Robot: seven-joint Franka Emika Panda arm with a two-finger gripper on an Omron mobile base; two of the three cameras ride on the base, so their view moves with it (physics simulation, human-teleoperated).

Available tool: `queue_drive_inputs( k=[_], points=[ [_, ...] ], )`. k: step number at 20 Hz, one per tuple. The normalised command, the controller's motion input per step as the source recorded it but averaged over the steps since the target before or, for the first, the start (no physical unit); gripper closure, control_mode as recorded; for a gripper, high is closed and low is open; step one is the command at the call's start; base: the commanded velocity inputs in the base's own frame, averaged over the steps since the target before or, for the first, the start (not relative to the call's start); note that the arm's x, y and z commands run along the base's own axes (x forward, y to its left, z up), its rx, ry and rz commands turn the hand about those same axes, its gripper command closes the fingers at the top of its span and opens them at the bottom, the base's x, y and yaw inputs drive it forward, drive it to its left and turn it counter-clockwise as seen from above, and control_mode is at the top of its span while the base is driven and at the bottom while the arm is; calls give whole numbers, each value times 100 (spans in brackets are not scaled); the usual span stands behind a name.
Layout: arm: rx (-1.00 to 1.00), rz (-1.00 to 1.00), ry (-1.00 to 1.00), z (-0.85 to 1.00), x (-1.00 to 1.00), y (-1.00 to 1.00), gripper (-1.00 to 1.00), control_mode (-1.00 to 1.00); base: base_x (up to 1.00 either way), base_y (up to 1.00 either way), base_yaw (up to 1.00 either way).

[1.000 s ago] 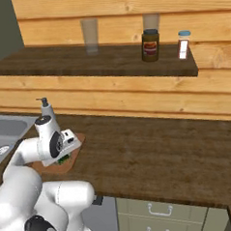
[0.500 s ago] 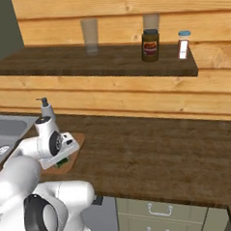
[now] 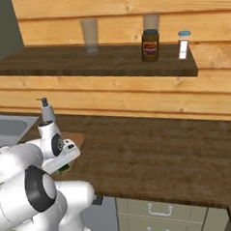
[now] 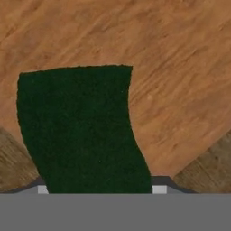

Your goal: Pick up the sponge from the counter and clean the cutting board by briefly scrubbing or pressing down on the cutting board. Once finished, release the sponge.

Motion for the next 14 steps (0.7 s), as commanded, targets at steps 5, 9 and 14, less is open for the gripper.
queue_drive_inputs(
  k=[5,9,14],
  points=[
    [-5,4,1,-3,0,57,100,-100,0,0,0],
    [-5,4,0,0,-3,55,100,-100,0,0,0],
    [-4,6,0,-16,-4,21,100,-100,0,0,0]
  ],
)
